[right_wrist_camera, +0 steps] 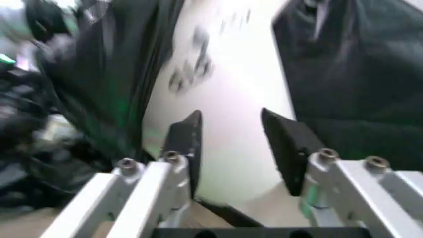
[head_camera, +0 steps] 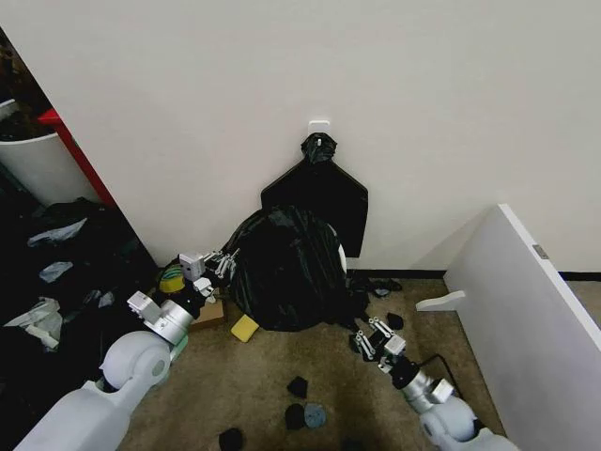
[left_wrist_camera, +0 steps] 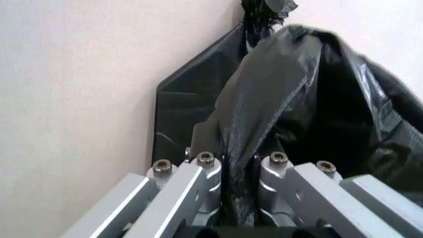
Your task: Place the garbage bag over the trash bin.
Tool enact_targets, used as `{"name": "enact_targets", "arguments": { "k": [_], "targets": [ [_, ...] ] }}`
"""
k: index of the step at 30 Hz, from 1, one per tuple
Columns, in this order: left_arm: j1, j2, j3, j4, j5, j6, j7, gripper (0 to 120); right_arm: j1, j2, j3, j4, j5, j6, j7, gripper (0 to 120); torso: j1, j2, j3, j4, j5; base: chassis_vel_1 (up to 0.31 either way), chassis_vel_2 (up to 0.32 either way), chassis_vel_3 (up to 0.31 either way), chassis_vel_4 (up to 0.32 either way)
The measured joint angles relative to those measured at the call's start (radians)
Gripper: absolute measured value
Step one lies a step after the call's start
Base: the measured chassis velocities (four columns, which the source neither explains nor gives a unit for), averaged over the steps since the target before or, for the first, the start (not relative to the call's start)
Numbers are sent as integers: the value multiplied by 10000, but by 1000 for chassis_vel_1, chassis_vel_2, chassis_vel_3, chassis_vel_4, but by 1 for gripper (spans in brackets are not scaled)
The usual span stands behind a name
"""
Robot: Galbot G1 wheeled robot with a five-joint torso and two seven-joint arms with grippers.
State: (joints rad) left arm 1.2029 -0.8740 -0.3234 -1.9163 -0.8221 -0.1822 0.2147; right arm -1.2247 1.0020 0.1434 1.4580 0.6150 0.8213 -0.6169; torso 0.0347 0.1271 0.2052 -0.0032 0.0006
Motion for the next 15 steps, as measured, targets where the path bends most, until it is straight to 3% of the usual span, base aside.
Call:
{"name": "enact_targets", "arguments": {
  "k": [1,2,7,11,15],
  "targets": [
    [-12,0,0,41,58,-14,6,5,140,-115,455,-245,1179,3,-1746,41,0,0,0,-1,2,0,0,0,0],
    [-12,-2,0,46,75,-16,8,5,185,-149,643,-293,1476,5,-2155,45,0,0,1,0,1,0,0,0,0],
    [16,-18,32,31,135,-31,22,5,23,-398,1127,221,2547,3,-2417,62,0,0,0,-1,0,0,0,0,0],
    [31,-35,43,-36,162,-32,23,4,-485,-582,1015,1464,2941,-420,-1521,75,0,0,0,-2,0,0,0,0,0],
    [273,-33,-96,-215,227,-34,15,4,-1389,-807,488,3737,1785,-1609,1693,91,0,0,-1,5,3,0,0,0,0]
  ]
}}
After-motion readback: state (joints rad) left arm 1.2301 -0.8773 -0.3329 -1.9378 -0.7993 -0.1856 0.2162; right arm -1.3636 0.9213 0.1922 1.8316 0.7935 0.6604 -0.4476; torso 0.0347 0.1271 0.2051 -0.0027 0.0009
